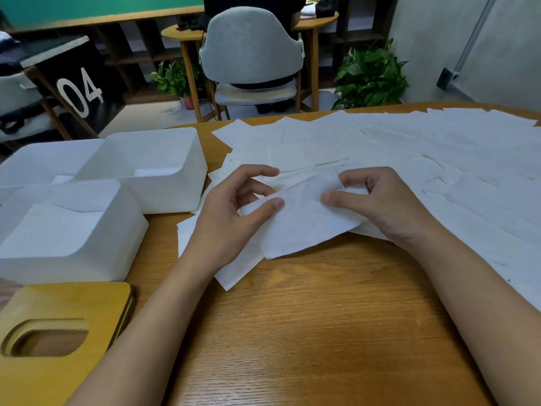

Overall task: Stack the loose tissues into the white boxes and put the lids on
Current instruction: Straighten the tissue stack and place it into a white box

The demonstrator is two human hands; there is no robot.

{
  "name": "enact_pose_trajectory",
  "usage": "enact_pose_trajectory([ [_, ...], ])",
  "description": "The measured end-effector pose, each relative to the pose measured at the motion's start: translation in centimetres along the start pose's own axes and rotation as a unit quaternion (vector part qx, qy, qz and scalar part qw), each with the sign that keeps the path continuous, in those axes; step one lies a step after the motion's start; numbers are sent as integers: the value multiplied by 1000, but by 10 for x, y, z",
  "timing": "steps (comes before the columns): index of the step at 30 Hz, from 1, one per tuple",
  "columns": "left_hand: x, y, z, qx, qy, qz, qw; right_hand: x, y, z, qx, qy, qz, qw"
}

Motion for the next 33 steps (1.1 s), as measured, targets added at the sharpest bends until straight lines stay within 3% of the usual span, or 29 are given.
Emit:
enact_pose_trajectory([
  [5, 1, -1, 1, -3, 1, -11, 1000, 4, -17, 3, 6, 4, 70, 998],
  [16, 3, 3, 9, 69, 84, -23, 994, 7, -24, 9, 39, 44, 54, 997],
  [26, 2, -1, 3, -1, 46, -33, 998, 6, -23, 10, 64, 53, 34, 996],
  [33, 2, -2, 10, 48, 58, -76, 994, 7, -27, 11, 38, 45, 39, 998],
])
Point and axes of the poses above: each hand's wrist, its own x-axis away from the middle knuckle, its own y-axis out of the back of the hand, z = x × y, the point moved 8 cm from there along -x, towards the middle knuckle, and after that the axes turned 7 degrees about x, right-handed, at the moved point
